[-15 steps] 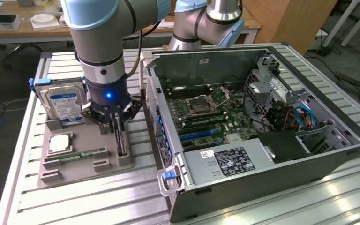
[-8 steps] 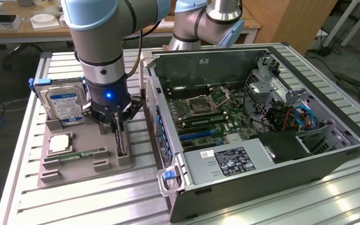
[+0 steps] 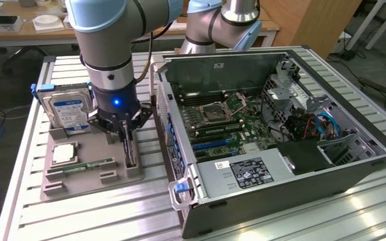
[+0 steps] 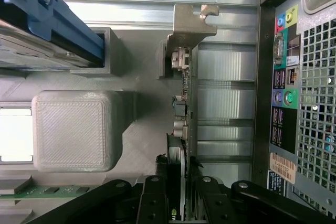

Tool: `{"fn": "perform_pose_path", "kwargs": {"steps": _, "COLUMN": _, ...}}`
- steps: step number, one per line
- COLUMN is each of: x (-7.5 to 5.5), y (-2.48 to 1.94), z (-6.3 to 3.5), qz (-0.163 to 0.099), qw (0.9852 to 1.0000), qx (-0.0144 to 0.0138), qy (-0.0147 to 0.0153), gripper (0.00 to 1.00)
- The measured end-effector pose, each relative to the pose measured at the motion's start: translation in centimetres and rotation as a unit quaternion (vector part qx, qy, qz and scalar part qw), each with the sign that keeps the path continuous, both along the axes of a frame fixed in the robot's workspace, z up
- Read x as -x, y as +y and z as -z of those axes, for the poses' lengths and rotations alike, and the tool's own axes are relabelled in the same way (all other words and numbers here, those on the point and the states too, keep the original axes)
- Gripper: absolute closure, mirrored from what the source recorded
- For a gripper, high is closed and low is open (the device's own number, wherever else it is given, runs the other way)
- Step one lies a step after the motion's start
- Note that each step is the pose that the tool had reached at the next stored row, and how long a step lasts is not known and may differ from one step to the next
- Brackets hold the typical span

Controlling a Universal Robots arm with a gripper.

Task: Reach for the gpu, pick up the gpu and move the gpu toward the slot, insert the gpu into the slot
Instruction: 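Pick up the gpu and move the gpu toward the slot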

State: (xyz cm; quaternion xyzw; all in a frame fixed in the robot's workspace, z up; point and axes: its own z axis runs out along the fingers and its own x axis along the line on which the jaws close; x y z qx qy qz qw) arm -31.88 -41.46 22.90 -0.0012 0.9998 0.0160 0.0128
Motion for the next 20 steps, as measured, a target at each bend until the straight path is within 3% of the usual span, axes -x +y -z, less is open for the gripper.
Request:
{"fn": "perform_pose_path", "kwargs": {"steps": 6, "x": 0.0, "y": 0.0, "z": -0.59, "qz": 0.0, "qw": 1.0, "qx": 0.0, "qy": 0.0, "gripper": 0.74}}
{"fn": "perform_pose_path", "kwargs": {"steps": 20, "x": 0.0, "y": 0.0, "z": -3.39, "qz": 0.0, "qw": 1.0, "qx": 0.0001, "qy": 0.0, "gripper": 0.74}}
